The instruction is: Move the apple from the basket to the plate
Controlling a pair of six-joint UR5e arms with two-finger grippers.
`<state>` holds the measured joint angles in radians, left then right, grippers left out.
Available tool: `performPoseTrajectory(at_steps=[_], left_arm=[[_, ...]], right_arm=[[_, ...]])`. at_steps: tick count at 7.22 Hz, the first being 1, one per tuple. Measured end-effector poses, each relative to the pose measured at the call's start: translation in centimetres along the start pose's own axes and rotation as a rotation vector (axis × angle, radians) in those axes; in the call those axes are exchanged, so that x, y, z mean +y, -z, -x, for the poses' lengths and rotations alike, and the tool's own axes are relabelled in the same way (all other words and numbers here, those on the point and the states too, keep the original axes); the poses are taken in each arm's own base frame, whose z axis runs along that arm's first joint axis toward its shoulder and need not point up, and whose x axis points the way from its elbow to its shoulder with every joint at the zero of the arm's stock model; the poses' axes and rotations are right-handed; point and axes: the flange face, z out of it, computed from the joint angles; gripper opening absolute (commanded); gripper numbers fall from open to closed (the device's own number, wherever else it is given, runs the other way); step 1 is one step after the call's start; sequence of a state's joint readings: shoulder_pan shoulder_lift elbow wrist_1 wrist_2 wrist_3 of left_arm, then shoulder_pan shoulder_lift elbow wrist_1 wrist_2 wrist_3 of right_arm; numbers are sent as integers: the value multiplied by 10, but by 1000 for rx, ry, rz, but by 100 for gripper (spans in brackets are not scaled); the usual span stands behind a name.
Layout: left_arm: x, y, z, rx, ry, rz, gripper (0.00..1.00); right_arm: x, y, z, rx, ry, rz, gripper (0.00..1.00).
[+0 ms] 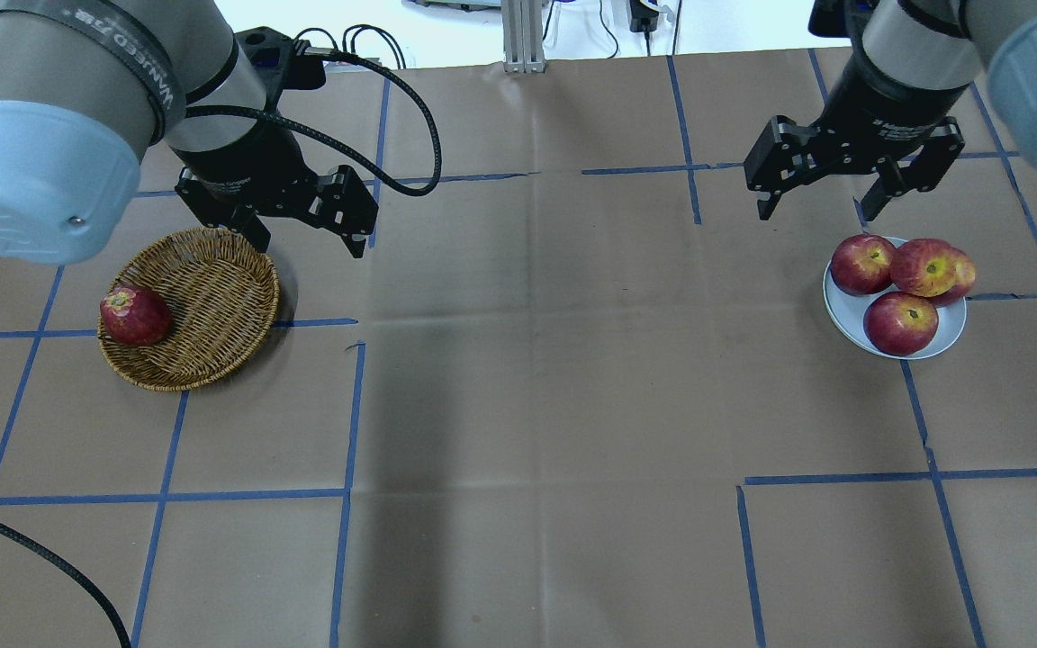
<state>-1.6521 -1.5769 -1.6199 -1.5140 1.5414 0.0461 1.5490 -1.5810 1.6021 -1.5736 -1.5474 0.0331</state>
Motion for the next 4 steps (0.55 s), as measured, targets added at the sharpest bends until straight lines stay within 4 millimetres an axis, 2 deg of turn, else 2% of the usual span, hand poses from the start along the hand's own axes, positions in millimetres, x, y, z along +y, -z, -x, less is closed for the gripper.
performPoseTrajectory(at_steps=[1, 4], left_arm=[[0, 0, 0, 0, 0, 0, 99], [2, -1, 0, 0, 0, 3, 99]], right_arm=[[4, 1, 7, 15, 0, -1, 100], [4, -2, 10, 36, 4, 2, 100]])
